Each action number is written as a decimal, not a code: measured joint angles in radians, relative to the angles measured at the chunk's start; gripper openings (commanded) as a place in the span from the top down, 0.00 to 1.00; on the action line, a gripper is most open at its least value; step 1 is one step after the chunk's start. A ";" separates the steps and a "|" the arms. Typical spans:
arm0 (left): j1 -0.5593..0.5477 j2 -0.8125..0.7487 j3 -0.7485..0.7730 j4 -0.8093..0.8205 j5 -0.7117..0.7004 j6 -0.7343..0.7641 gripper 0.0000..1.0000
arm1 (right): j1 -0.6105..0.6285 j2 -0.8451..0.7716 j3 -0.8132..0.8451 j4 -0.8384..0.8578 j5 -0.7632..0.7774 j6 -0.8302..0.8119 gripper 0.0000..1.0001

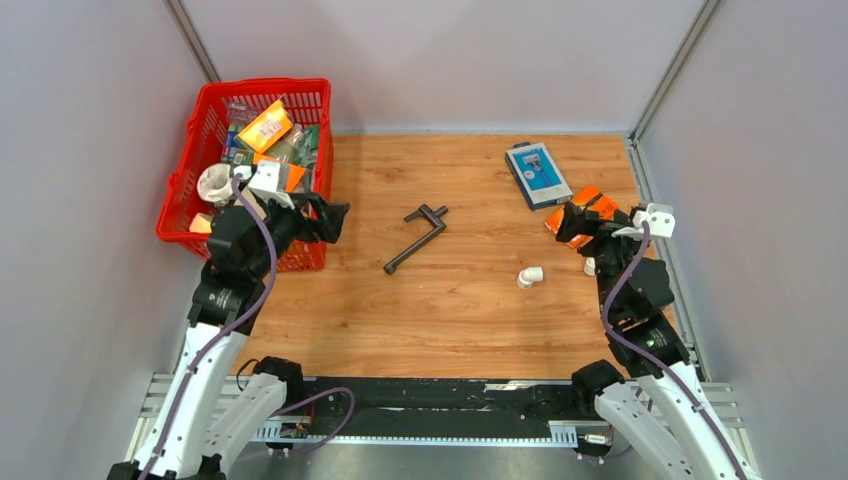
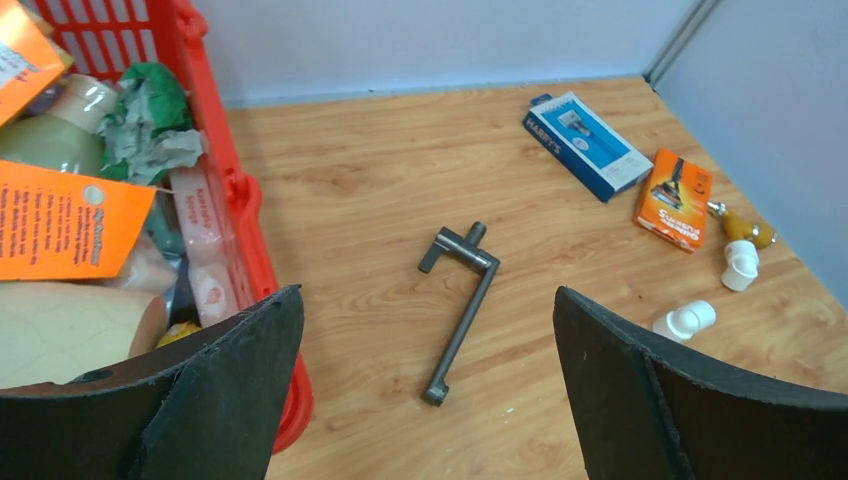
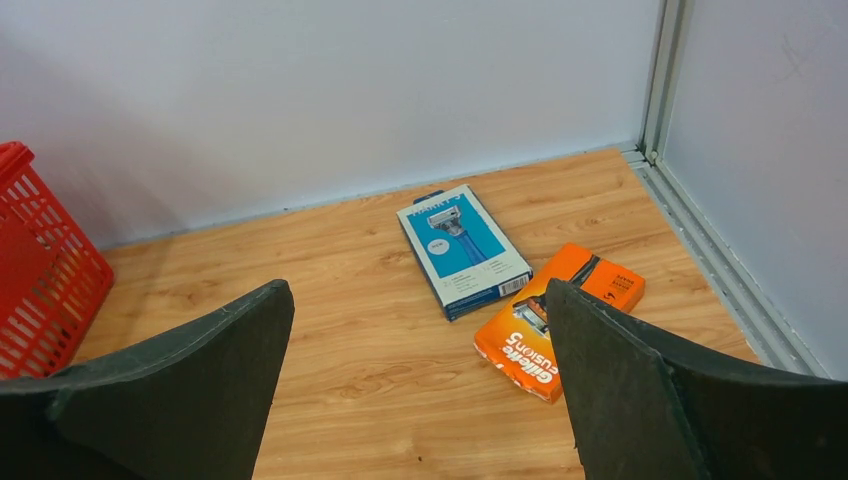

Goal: Install the water faucets

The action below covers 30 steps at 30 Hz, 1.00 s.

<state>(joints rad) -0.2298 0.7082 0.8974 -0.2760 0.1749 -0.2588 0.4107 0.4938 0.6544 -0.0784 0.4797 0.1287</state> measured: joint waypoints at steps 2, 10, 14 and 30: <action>0.000 0.034 0.023 -0.001 0.027 -0.003 0.00 | 0.000 0.009 0.000 -0.002 -0.014 0.000 0.00; -0.169 0.265 0.204 -0.096 -0.014 -0.003 0.01 | 0.000 0.024 0.001 -0.013 -0.033 0.027 0.00; -0.313 0.395 0.270 -0.132 -0.102 0.019 0.05 | 0.000 0.024 0.001 -0.015 -0.033 0.032 0.00; -0.393 1.009 0.495 -0.264 -0.333 0.097 0.26 | 0.000 0.121 0.014 -0.076 -0.166 0.055 0.00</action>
<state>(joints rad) -0.6224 1.7168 1.3926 -0.5400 -0.1581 -0.1619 0.4107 0.6147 0.6689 -0.1547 0.3141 0.1837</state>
